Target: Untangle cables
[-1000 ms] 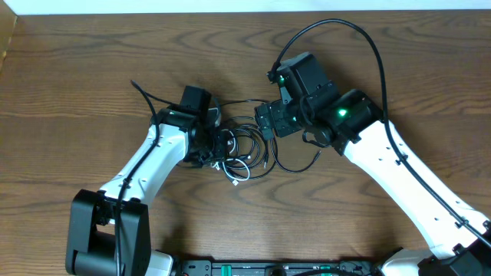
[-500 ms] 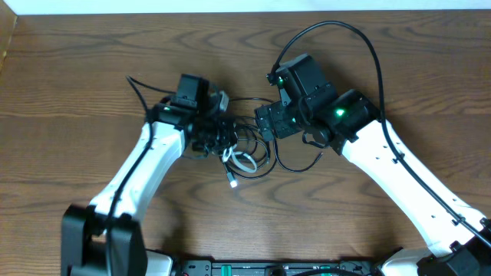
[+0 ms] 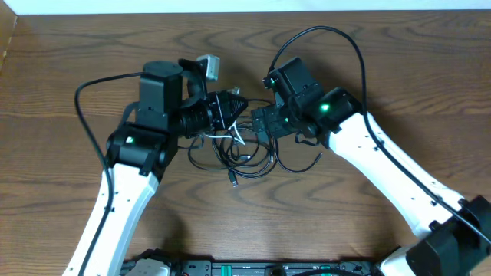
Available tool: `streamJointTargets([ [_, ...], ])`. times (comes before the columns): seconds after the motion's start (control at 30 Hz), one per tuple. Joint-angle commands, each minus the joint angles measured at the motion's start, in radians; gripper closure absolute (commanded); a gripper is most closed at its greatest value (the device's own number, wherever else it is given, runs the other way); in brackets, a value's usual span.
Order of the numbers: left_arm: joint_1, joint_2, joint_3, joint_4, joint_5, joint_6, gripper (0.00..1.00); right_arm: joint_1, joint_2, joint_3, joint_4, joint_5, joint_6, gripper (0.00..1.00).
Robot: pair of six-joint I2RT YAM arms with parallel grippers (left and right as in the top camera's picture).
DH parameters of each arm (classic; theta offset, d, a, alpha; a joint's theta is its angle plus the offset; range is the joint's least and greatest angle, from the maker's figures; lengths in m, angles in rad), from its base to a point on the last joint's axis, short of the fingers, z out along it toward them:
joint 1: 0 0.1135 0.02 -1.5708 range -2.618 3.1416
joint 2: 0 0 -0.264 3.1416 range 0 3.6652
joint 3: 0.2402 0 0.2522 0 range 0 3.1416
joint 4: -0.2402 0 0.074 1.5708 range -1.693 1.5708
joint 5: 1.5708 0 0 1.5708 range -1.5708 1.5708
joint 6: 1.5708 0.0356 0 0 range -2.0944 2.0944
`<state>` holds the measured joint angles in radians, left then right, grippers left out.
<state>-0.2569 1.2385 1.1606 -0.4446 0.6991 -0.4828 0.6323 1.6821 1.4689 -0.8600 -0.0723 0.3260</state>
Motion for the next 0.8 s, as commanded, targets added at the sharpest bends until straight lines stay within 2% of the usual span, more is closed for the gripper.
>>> streamJointTargets([
  [0.0,0.002,-0.029,0.018,0.04,0.016,-0.074,0.92,0.011,0.036,-0.008,0.004,-0.036,0.019,0.03],
  [0.1,0.003,-0.034,0.018,0.089,0.016,-0.108,0.92,0.011,0.051,-0.009,0.002,-0.036,0.018,0.03],
  [0.27,0.003,-0.035,0.018,0.239,0.016,-0.243,0.92,0.01,0.056,-0.009,0.0,-0.036,0.018,0.01],
  [0.5,0.003,-0.055,0.018,0.536,0.019,-0.412,0.92,0.01,0.056,-0.009,-0.005,-0.035,0.018,0.01],
  [0.63,0.003,-0.074,0.018,0.639,0.019,-0.44,0.93,0.01,0.057,-0.009,-0.008,-0.035,0.018,0.01],
  [0.77,0.003,-0.087,0.018,0.632,0.016,-0.439,0.92,0.01,0.057,-0.009,-0.007,-0.035,0.018,0.01],
])
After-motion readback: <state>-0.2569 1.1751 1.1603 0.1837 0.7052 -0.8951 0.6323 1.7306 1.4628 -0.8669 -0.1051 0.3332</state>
